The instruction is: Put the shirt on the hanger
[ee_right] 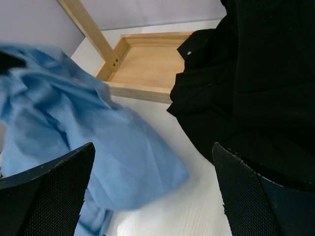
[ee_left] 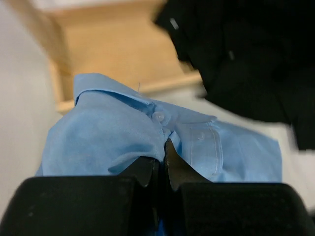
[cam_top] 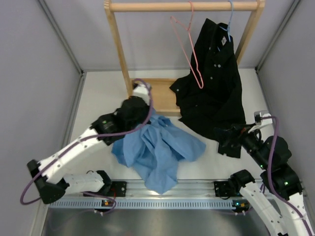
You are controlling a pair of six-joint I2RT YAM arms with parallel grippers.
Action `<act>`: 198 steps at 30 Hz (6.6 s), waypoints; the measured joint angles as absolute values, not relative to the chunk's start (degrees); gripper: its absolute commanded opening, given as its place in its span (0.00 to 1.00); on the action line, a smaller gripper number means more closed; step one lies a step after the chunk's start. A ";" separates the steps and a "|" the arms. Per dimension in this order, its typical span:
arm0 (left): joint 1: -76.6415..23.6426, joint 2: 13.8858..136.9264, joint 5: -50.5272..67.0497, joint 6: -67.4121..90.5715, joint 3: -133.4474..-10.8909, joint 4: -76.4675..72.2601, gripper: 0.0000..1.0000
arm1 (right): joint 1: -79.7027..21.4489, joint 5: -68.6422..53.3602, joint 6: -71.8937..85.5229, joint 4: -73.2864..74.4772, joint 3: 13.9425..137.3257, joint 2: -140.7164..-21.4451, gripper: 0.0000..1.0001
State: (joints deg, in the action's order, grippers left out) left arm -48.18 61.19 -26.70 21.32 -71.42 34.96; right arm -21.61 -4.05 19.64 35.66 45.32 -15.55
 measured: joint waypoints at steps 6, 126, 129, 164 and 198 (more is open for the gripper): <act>-55.48 78.83 -17.12 21.65 -70.22 33.15 0.00 | -21.61 -6.24 20.18 35.00 45.30 -20.49 0.99; -53.60 75.57 -18.59 16.88 -70.61 22.55 0.00 | -47.90 -4.67 18.04 28.16 41.01 -23.29 0.00; -53.60 69.14 -19.57 13.43 -75.42 22.06 0.00 | -47.90 -2.85 16.95 29.12 47.00 -29.50 0.00; -53.67 37.08 -2.39 25.65 -33.82 5.61 0.00 | -47.97 -0.60 26.98 27.14 34.59 -23.38 0.49; -53.67 45.87 -8.25 19.92 -47.46 9.98 0.07 | -48.01 3.14 13.13 26.39 61.36 -44.18 0.00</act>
State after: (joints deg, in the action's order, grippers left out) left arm -53.67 45.87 -8.25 19.92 -47.46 9.98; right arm -48.01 3.14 13.13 26.39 61.36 -44.18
